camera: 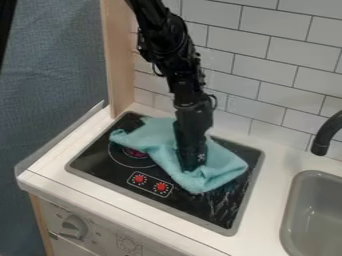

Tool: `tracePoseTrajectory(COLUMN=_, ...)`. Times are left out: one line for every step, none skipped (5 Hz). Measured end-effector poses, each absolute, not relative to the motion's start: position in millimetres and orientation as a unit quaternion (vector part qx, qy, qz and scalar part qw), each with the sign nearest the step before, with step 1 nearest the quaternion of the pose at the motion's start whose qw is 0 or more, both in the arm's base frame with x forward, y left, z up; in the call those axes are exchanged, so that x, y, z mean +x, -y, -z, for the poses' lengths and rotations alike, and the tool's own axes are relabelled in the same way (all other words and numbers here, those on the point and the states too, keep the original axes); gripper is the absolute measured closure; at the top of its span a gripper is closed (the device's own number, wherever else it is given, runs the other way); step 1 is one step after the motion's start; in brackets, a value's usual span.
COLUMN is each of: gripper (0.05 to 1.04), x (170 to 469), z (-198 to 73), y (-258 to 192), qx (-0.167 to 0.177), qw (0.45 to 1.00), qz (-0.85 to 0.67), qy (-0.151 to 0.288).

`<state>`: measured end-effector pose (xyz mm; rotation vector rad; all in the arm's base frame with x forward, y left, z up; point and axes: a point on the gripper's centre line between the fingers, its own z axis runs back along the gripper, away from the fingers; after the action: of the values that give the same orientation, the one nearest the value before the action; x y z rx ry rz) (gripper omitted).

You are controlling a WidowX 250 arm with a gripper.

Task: Move the cloth left to right

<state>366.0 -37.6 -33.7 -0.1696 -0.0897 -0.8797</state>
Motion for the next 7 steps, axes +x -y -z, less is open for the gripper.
tracePoseTrajectory(gripper=0.084, x=357, z=34, y=48, qx=-0.084, qw=0.895, qz=0.437, qy=0.038)
tracePoseTrajectory(gripper=0.084, x=346, z=33, y=62, qx=-0.084, qw=0.884, qz=0.458, qy=0.034)
tracePoseTrajectory(gripper=0.084, x=342, z=33, y=62, qx=-0.083, qw=0.883, qz=0.461, qy=0.030)
tracePoseTrajectory(gripper=0.084, x=341, z=31, y=63, qx=-0.088, qw=0.883, qz=0.461, qy=0.024)
tracePoseTrajectory(gripper=0.084, x=341, z=25, y=63, qx=-0.097, qw=0.885, qz=0.455, qy=0.020)
tracePoseTrajectory(gripper=0.084, x=342, z=6, y=59, qx=-0.102, qw=0.890, qz=0.443, qy=0.029)
tracePoseTrajectory(gripper=0.084, x=349, z=-24, y=57, qx=-0.100, qw=0.892, qz=0.436, qy=0.066)
